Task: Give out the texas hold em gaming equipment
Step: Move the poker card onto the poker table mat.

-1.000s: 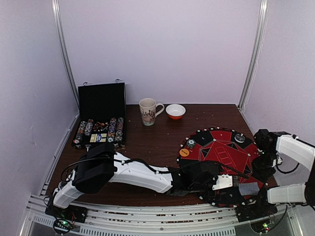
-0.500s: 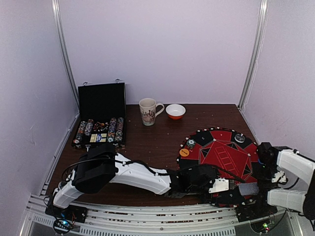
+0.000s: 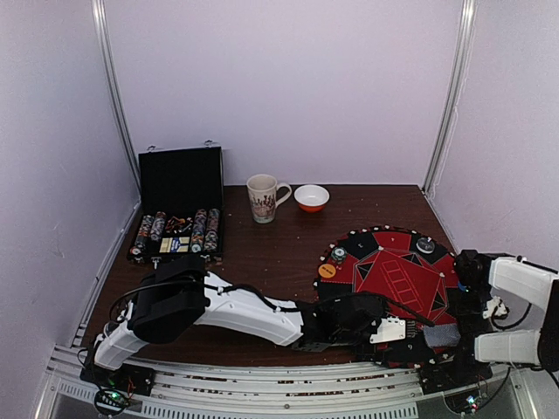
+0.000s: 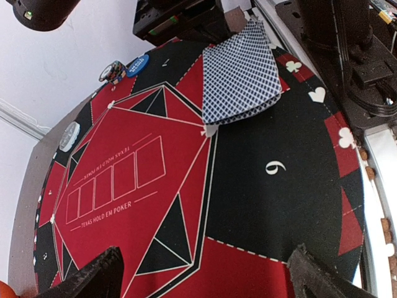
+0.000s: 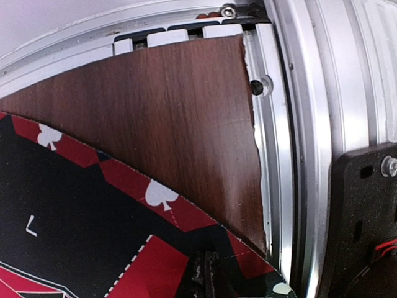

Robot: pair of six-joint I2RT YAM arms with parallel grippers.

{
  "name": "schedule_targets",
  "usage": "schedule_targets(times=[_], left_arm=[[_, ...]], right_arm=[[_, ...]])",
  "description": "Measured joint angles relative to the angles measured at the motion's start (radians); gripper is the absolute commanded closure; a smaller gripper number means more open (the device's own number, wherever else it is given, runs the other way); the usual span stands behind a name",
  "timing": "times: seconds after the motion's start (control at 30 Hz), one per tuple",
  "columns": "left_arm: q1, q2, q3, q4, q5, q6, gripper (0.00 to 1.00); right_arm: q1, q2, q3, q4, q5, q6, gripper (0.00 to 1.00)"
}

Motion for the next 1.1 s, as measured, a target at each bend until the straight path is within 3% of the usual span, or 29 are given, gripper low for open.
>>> schedule_targets(times=[0.2,0.37,0.7,1.1], left_arm=[[0.000,0.000,0.004,0.000,0.001,0.000,0.04],[0.000,0.000,0.014,0.010,0.009,0.000,0.03],[0.000,-0.040,-0.068,0.048,0.030,0.011,0.03],[0.001,-0.056,-0.094,0.045,0.082,0.009,0.04]], right_arm=[[0.018,-0.115,-0.051,0.009,-0.007,-0.042,1.00],[0.116,-0.149,-0.064,0.000,-0.001,-0.031,1.00],[0.257,-0.120,-0.049,-0.010,-0.019,0.014,1.00],[0.485,-0.109,-0.021,-0.002,-0.153,0.120,1.00]])
